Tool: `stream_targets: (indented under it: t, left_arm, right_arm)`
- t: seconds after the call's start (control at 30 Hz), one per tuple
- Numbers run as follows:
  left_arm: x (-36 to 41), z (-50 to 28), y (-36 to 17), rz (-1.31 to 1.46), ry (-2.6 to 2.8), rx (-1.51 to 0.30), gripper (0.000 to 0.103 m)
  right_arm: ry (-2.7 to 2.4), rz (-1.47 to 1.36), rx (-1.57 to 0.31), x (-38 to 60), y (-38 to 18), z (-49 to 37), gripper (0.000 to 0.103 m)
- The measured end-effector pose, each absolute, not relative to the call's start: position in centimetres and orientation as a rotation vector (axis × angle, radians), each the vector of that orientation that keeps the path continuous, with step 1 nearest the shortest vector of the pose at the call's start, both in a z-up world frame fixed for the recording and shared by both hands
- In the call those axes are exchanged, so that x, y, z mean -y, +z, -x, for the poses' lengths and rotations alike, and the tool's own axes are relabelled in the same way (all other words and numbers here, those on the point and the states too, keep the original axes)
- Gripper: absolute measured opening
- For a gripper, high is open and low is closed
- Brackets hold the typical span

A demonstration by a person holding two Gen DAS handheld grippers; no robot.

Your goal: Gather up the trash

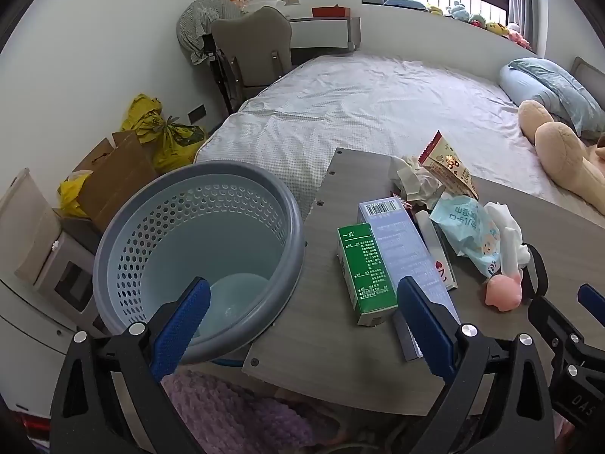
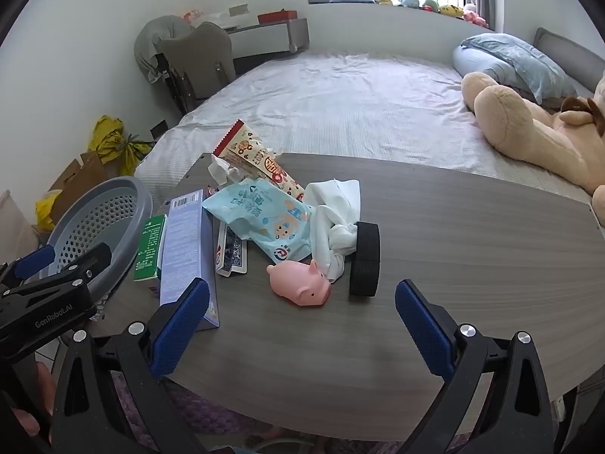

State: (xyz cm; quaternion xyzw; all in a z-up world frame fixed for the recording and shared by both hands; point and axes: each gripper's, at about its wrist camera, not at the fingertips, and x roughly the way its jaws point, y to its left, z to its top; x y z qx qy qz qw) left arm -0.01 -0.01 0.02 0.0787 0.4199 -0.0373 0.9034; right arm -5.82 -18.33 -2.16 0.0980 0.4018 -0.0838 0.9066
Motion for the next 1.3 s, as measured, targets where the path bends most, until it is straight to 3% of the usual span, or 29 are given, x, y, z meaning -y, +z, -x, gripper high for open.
stream_targets:
  t: [1.3]
  left_arm:
    - [0.4, 1.1, 0.8, -0.172, -0.091, -0.854, 0.094]
  right_arm:
    - [-0.179, -0.205, -0.81, 18.7, -1.3, 6.2, 0.097]
